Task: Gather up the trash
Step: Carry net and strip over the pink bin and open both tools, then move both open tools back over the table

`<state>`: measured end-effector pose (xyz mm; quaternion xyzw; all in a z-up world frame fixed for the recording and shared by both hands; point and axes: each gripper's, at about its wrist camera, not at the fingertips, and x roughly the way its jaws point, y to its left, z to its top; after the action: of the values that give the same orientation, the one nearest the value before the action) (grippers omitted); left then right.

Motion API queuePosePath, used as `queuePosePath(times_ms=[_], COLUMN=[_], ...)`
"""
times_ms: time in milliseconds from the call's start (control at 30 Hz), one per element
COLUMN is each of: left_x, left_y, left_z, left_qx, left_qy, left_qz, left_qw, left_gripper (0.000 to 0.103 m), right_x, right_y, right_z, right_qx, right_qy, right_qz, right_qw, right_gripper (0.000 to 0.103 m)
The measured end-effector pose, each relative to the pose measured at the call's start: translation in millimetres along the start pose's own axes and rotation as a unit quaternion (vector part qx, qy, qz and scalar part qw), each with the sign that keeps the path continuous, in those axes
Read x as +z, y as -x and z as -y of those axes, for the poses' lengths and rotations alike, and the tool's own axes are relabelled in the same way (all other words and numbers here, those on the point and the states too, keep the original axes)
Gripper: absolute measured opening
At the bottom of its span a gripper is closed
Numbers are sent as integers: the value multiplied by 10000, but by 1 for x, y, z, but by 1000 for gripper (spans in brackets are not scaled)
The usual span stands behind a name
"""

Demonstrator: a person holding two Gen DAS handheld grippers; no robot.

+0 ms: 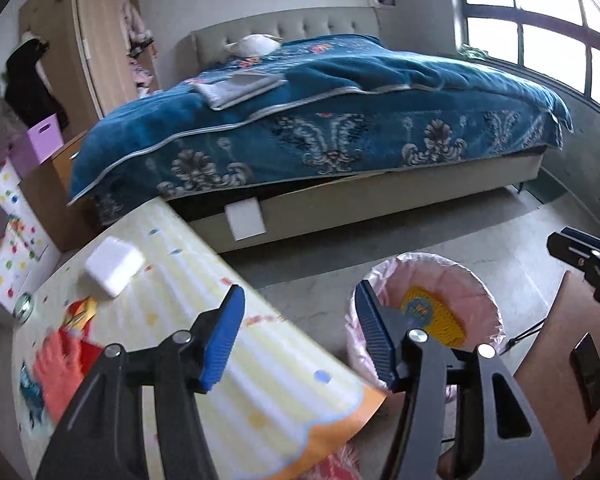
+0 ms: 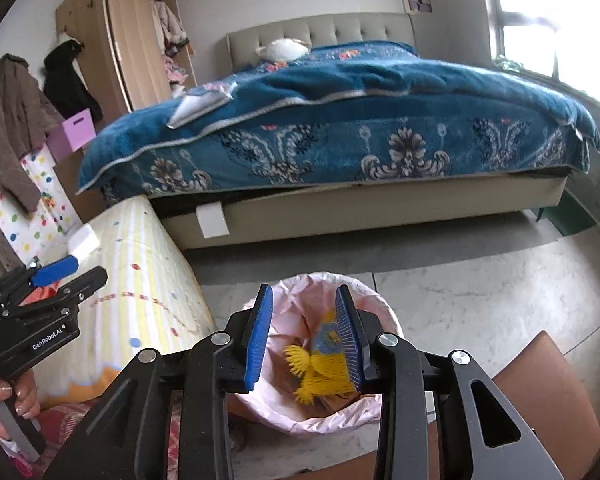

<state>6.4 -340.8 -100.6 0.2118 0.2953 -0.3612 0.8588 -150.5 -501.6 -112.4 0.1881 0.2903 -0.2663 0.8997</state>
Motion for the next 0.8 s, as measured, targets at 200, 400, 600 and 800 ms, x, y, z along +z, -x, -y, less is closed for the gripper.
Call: queuePosePath(times_ms=[200, 400, 600, 800], left_x=[-22, -51, -85, -120], left_y=[36, 68, 93, 109], left_z=[-31, -73, -122, -174], left_qx=[272, 478, 769, 1171], left_qy=[200, 548, 1124, 1775], left_qz=[63, -8, -78, -171], left_qw=[9994, 9974, 9907, 9770], left_gripper=[62, 63, 68, 73], right_x=[-1, -6, -10, -23], right_y=[23, 39, 49, 51], right_z=[-37, -78, -143, -201], right_qx=[527, 842, 1391, 1797], right_qy=[297, 525, 1139, 1676], right_qz=[42, 1, -233, -329], right_qw=[9982, 9951, 9834, 9688], right_gripper=[35, 48, 48, 48])
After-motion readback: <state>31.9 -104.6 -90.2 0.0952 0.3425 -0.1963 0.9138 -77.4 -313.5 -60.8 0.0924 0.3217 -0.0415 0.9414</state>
